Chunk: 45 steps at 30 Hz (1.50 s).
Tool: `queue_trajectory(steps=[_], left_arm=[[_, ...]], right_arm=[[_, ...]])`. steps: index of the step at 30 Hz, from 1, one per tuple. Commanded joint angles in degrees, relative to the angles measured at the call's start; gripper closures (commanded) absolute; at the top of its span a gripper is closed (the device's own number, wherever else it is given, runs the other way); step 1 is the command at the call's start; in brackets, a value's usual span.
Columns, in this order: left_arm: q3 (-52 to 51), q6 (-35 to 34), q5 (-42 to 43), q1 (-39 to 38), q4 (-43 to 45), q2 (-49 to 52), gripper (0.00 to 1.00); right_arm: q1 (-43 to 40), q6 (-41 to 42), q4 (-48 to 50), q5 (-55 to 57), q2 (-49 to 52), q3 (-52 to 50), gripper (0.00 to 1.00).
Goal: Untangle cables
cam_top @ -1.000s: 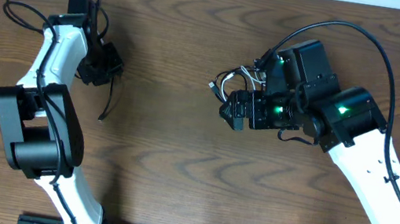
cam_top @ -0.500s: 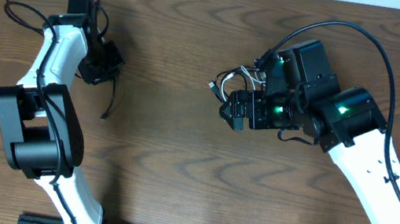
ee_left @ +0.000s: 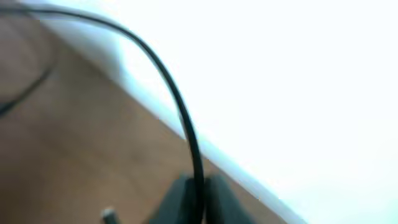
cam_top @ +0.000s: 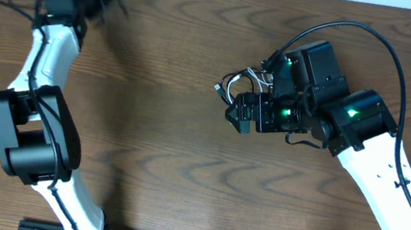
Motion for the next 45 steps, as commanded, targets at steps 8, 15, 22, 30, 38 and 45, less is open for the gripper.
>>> queue_trajectory(steps=[8, 15, 22, 30, 38, 45], left_arm=[[1.0, 11.4, -5.0, -0.9, -13.7, 0.0, 0.01], [1.0, 20.9, -4.7, -0.8, -26.3, -0.7, 0.01], [1.0, 21.0, 15.1, -2.1, -32.6, -4.5, 0.01], [0.4, 24.7, 18.0, -11.8, -48.8, -4.8, 0.01], [-1.9, 28.2, -4.8, -26.3, -53.1, -4.5, 0.01], [-1.9, 18.9, -19.5, -29.4, -54.7, -4.3, 0.01]], right_arm=[[0.2, -0.1, 0.3, -0.6, -0.3, 0.0, 0.01], [0.2, 0.1, 0.2, -0.6, -0.3, 0.0, 0.01], [-0.7, 2.9, 0.1, 3.8, -0.3, 0.0, 0.01], [-8.5, 2.9, -1.8, 14.9, -0.3, -0.4, 0.01], [-14.7, 2.9, -1.7, 15.1, -0.3, -1.2, 0.01], [-13.7, 0.9, 1.6, 15.1, 1.7, -1.2, 0.01]])
